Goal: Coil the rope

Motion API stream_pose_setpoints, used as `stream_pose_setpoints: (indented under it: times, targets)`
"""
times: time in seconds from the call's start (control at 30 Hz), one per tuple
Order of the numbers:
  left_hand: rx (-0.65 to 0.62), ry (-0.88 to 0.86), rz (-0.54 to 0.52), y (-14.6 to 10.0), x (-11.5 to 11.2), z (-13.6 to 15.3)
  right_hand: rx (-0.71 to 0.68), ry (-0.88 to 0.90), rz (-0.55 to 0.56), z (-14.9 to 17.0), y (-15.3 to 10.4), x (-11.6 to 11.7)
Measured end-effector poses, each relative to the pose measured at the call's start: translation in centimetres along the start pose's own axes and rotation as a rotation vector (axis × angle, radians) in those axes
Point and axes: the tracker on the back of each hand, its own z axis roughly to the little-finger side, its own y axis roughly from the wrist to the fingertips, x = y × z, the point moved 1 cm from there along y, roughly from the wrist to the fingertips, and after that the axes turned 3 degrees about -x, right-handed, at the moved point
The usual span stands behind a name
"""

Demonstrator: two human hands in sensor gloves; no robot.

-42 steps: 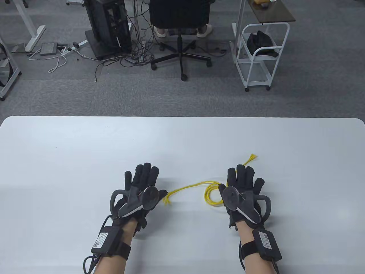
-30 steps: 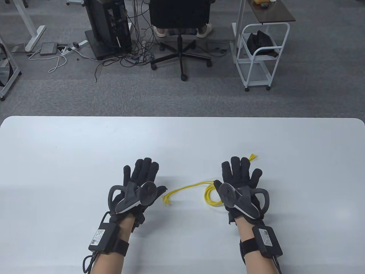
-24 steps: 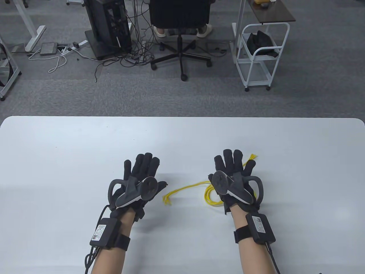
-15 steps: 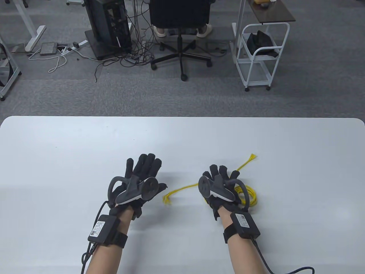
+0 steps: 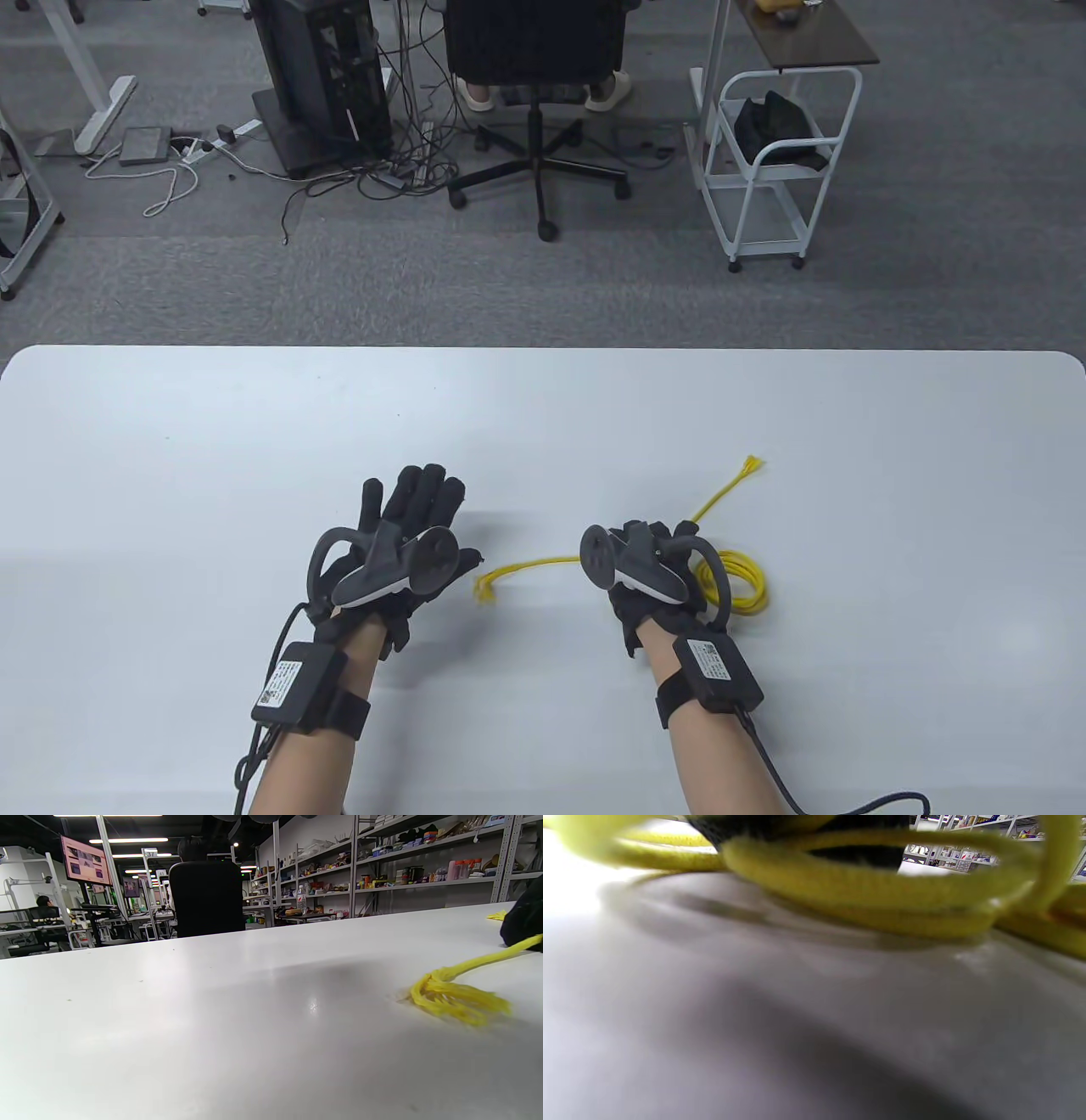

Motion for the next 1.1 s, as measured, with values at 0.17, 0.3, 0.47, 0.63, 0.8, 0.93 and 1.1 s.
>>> stream_pose_setpoints:
  times: [0.17,0.3,0.47,0.63,0.8,0.93,1.1]
  targets:
    - [0.004,-0.037,0.003,0.0,0.0,0.2,0.013,0.055,0.029,0.5,-0.1,-0.8]
    - [0.007,-0.151,-0.006,0.1,0.5,0.5,0.028,0.162,0.156,1.1,-1.0,-3.6]
    - [-0.015,-0.300,-0.013,0.2,1.2,0.6,0.051,0.296,0.362,1.6,-3.0,-7.8]
    - [-0.100,-0.513,0.077,0.6,1.5,0.2,0.077,0.391,0.535,1.9,-5.2,-11.1]
    - [-0.259,-0.982,0.165,1.4,1.6,-1.6,-0.022,0.584,0.632,0.5,-6.3,-11.9]
    - [-0.392,-1.456,0.142,1.6,1.8,-2.9,-0.187,0.652,0.597,-2.0,-6.7,-11.5]
    - [-0.402,-1.575,0.057,1.3,2.1,-2.6,-0.356,0.665,0.557,-4.6,-7.0,-10.7]
